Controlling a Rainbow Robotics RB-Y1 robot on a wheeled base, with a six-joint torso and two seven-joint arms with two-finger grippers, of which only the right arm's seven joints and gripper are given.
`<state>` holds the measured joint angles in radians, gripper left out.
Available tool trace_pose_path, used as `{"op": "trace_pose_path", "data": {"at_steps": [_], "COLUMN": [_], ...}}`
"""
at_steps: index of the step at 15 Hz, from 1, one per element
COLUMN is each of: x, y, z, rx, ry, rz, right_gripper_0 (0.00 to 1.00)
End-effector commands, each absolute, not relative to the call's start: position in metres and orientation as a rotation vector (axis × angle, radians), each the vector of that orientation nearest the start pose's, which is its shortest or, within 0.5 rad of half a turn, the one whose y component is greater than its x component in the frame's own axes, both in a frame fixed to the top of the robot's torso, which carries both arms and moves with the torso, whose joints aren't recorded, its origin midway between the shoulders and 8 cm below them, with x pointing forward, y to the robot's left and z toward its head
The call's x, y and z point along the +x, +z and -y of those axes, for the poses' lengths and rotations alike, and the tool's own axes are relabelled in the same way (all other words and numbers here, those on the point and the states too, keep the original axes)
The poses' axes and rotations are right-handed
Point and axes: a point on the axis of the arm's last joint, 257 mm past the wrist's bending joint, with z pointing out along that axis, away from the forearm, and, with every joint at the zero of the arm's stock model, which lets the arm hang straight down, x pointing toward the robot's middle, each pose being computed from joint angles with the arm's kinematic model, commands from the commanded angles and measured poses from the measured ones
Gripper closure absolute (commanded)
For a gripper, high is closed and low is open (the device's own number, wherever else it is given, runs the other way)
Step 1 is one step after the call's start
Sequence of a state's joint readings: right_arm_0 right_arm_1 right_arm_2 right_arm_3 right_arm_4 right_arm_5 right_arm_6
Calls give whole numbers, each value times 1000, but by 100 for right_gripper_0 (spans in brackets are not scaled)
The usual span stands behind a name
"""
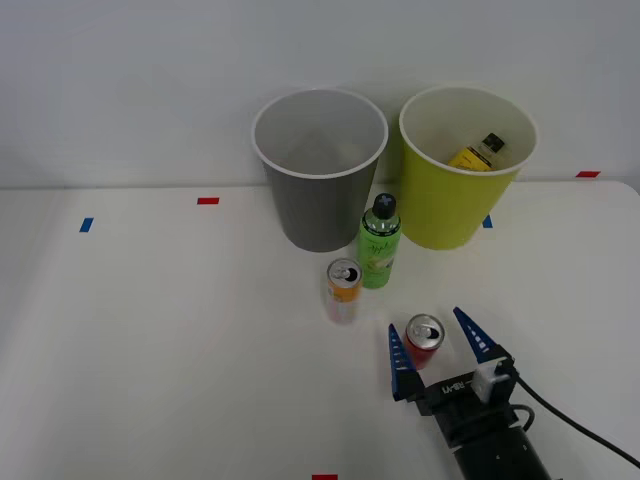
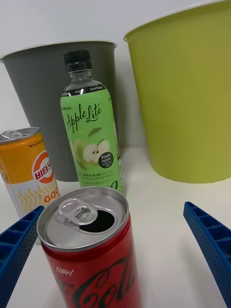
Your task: Put cans in the gray bin, plastic bottles in the light green bin
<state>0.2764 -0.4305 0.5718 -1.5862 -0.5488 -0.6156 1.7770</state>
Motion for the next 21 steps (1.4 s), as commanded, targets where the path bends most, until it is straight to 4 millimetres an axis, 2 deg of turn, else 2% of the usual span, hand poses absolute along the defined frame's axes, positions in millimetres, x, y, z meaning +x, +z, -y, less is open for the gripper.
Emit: {"op": "trace_pose_path", "data": {"at_steps": [1, 8, 10, 13, 19, 21], "x": [393, 395, 405, 415, 407, 395], "y": [-274, -280, -286, -283, -281, -285], "z": [144, 132, 129, 124, 129, 138], "rx": [-179, -165, -165, -160, -175, -180], "ry": [318, 319, 300, 287, 280, 274], "rz": [-1428, -1451, -1454, -1440, -1419, -1415], "right_gripper_0": [0, 0, 0, 0, 0, 0]}}
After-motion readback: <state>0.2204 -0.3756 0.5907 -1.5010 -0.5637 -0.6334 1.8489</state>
